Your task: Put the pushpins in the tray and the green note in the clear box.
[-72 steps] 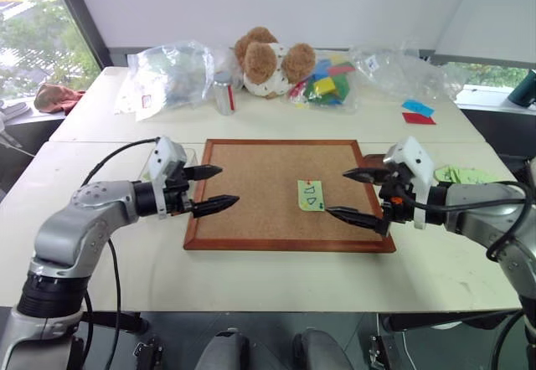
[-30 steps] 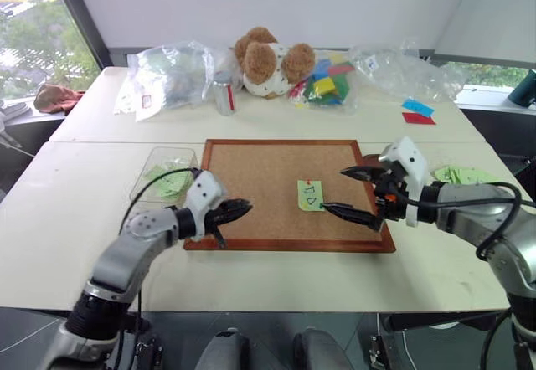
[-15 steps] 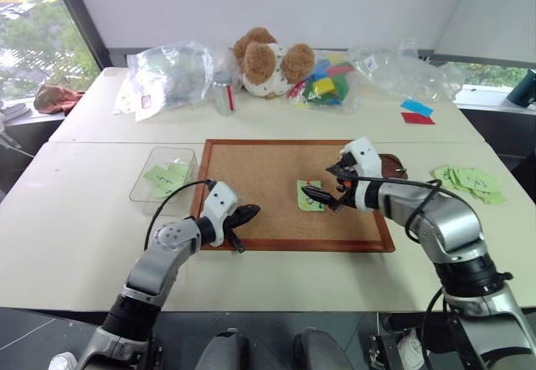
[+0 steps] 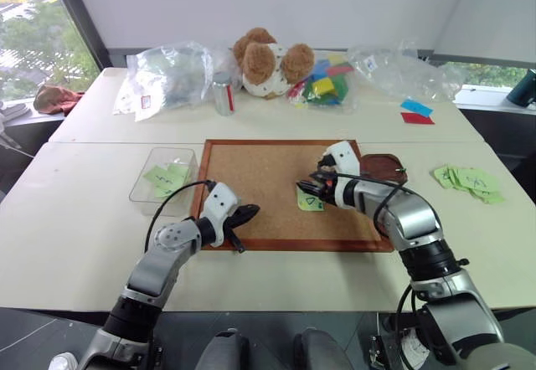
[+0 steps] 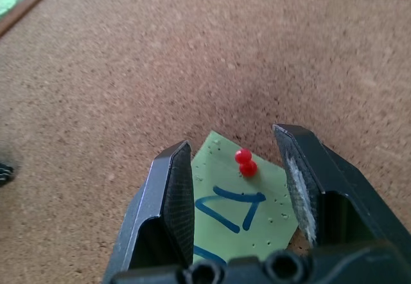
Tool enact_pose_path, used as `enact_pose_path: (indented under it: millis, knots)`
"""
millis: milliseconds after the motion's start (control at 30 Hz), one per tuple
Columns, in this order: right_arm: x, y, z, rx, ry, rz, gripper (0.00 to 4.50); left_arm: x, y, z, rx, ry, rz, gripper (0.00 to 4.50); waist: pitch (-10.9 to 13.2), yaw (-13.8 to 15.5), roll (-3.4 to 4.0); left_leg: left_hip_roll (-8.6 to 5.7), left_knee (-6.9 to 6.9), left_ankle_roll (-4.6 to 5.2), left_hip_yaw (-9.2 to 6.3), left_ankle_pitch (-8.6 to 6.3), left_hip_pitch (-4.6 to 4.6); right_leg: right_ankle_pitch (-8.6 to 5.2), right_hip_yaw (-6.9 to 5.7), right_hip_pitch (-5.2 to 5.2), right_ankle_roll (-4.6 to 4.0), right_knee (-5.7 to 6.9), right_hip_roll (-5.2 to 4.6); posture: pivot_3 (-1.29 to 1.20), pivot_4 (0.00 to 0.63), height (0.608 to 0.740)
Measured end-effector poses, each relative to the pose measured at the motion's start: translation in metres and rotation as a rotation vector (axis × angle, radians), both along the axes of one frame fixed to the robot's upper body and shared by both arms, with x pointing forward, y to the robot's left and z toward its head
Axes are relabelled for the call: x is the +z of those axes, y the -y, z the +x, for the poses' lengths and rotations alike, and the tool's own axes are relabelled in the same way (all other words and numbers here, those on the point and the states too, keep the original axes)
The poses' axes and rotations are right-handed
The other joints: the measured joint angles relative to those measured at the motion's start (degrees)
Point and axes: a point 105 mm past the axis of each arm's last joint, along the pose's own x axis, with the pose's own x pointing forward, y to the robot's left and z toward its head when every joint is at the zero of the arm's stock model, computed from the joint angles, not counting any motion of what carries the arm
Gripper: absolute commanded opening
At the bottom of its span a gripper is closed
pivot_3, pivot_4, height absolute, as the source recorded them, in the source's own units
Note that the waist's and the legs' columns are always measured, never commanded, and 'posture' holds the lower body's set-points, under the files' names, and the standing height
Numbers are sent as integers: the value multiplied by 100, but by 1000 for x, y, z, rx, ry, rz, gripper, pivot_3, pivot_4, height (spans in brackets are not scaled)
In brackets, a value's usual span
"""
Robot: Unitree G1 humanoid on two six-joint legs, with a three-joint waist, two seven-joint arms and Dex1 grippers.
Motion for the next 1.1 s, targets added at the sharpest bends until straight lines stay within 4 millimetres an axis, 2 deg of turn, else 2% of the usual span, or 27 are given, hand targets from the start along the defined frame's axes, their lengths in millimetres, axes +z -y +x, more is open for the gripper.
enact_pose_path:
  millis: [133,233,333,700,933,1100]
  knots:
    - [0,2,3,0,3,-8,2205,-1,-1,0,3,-1,0,0,-1,-7,1,0,0,0,0,0,1,0,0,0,0,0,0,0,150,740]
    - [0,3,3,-2,1,-5,1418,-1,-1,0,3,-2,1,0,-1,-8,1,0,0,0,0,0,1,0,0,0,0,0,0,0,150,740]
    - [-1,3,3,-2,-3,5,11,-1,-1,0,6,0,2,0,-1,-11,2,0,0,0,0,0,1,0,0,0,0,1,0,0,150,740]
    - [7,4,1,6,-3,7,11,-2,-1,0,7,-1,9,0,-3,-8,6,0,-1,0,0,0,1,0,0,0,0,1,0,0,150,740]
    - [52,7,1,12,119,41,11,-4,-1,1,6,-5,16,0,-14,-12,18,0,-3,27,-1,-15,13,0,0,11,0,1,0,0,150,740]
    - [60,24,6,-53,140,41,11,-4,0,1,1,-7,13,0,-16,5,20,0,-5,26,-1,-15,14,0,1,12,0,1,-1,0,150,740]
